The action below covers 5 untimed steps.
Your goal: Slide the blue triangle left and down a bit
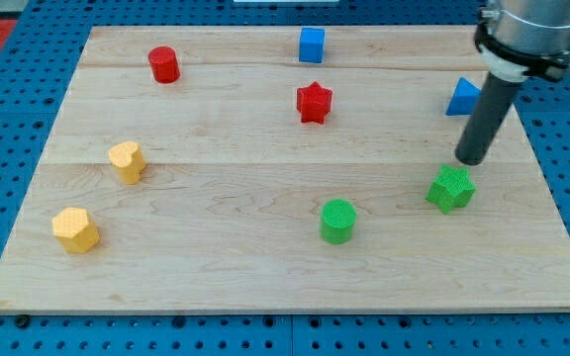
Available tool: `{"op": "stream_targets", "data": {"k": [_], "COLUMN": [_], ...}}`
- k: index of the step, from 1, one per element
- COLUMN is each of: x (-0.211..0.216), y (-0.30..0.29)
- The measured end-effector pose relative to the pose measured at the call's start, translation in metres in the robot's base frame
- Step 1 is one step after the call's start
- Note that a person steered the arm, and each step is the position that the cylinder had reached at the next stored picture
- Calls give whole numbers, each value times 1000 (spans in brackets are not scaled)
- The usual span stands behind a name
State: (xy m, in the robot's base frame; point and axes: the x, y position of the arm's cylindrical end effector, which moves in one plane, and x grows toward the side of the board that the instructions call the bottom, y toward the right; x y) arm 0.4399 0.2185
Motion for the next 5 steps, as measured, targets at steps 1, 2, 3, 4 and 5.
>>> {"op": "stream_targets", "data": {"k": [1, 2, 3, 4, 5], "x": [-27, -49, -70, -114, -113], "y": [1, 30, 67, 12, -51]}}
